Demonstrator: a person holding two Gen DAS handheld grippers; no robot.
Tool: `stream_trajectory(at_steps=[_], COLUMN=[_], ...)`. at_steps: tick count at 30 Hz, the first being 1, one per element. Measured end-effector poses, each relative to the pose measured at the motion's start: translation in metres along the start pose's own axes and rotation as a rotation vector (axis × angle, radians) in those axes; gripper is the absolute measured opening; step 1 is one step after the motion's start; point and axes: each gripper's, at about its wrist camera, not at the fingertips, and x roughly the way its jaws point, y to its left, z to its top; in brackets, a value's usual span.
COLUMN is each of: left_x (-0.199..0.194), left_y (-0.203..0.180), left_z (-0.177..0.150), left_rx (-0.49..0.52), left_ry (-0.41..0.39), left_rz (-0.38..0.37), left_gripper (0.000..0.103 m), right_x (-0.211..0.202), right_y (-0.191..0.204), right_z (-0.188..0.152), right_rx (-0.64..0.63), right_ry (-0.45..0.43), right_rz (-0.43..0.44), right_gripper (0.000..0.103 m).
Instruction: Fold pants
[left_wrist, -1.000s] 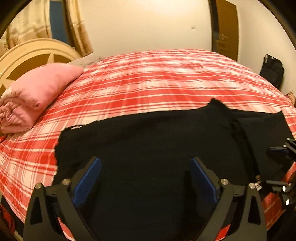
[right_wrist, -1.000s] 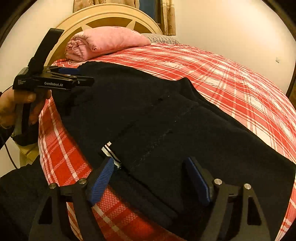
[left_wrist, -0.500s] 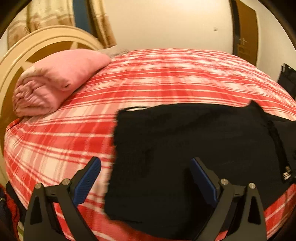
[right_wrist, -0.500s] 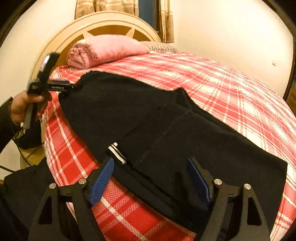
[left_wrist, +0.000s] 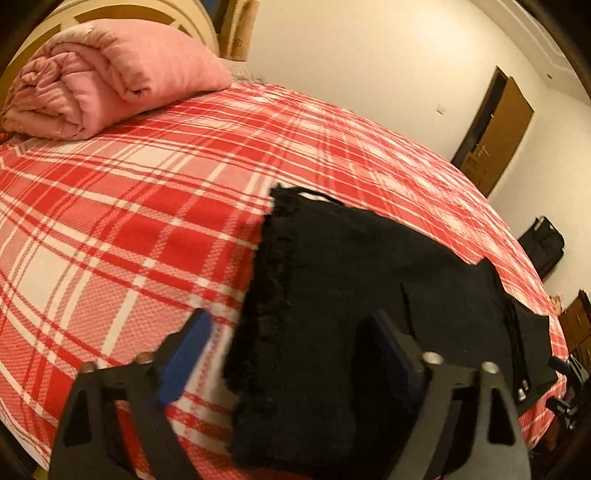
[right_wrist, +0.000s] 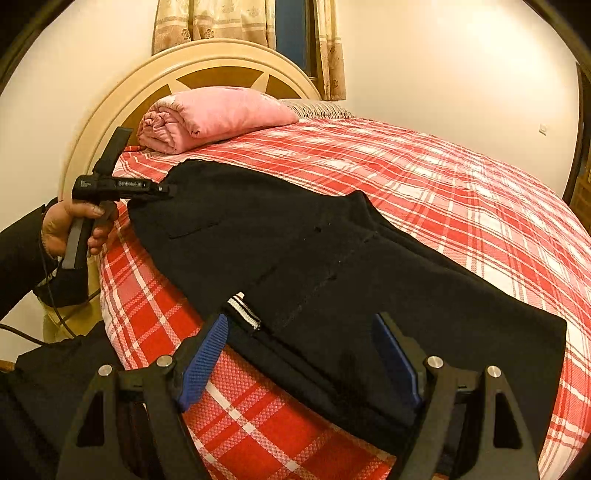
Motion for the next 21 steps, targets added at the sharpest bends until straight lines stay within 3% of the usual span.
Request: stream_trajectory(at_steps=[6, 10, 15, 21], left_x=[0.003, -0.001, -0.013, -0.039], left_y=[-0.007, -0.006, -0.008, -0.027], left_z=[-0.001, 0.002, 0.004, 0.015], left_rx=[0.043, 0.035, 0.003, 0.006], left_ry=[0.024, 0.036, 0.002, -0.072], left_rz=[-0.016, -0.093, -0.153, -0.186], left_gripper=[0.076, 0.034, 0.026, 0.024], right_x=[-0.006, -0.012, -0.022, -0.034], right_y=[-0.002, -0.008, -0.019, -0.04], right_z=[0.0, 0.002, 0.004, 0.003], right_rx=[0.008, 0.025, 0.064, 0.143], right_ry=[-0.025, -0.043, -0.071, -0.099], right_rz=[-0.003, -0.015, -0.03, -0.054], right_gripper=[0.081, 0.081, 0.081, 0.081])
